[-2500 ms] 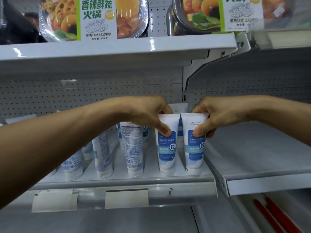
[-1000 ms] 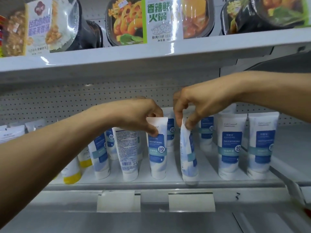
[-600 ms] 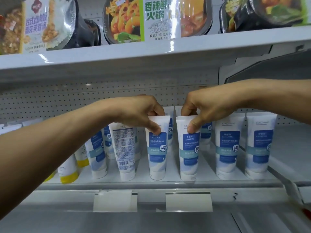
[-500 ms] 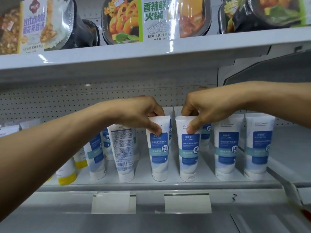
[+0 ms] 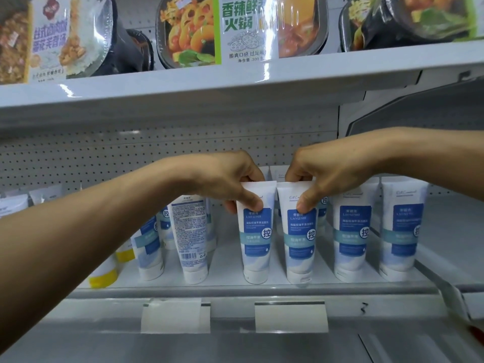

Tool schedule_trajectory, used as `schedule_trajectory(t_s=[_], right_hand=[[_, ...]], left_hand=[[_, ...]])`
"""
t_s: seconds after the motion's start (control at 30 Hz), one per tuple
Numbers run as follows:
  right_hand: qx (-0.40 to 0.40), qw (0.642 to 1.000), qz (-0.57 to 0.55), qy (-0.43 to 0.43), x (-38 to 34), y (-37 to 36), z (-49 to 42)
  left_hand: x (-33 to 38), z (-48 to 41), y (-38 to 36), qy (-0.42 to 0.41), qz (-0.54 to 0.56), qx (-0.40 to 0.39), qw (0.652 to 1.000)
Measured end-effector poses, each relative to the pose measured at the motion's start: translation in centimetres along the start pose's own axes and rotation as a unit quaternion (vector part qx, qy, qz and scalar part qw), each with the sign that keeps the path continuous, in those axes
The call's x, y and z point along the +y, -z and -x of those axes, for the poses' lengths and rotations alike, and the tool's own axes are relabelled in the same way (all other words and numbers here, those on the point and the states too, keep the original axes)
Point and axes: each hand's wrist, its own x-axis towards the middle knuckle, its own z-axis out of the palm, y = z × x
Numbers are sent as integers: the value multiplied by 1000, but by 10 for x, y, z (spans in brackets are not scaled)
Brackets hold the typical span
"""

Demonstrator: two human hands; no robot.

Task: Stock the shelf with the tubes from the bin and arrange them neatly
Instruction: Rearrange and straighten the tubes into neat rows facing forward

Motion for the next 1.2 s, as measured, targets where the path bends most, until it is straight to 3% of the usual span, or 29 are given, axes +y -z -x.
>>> schedule_trajectory(t_s=[0.77,1.2], right_hand=[[15,1000,-8,-8,-1,-2,7],[13,999,-34,-6,0,-6,9]], left_hand=[[5,7,-8,-9,51,-1,999],[6,8,-8,-12,27,-1,1000]])
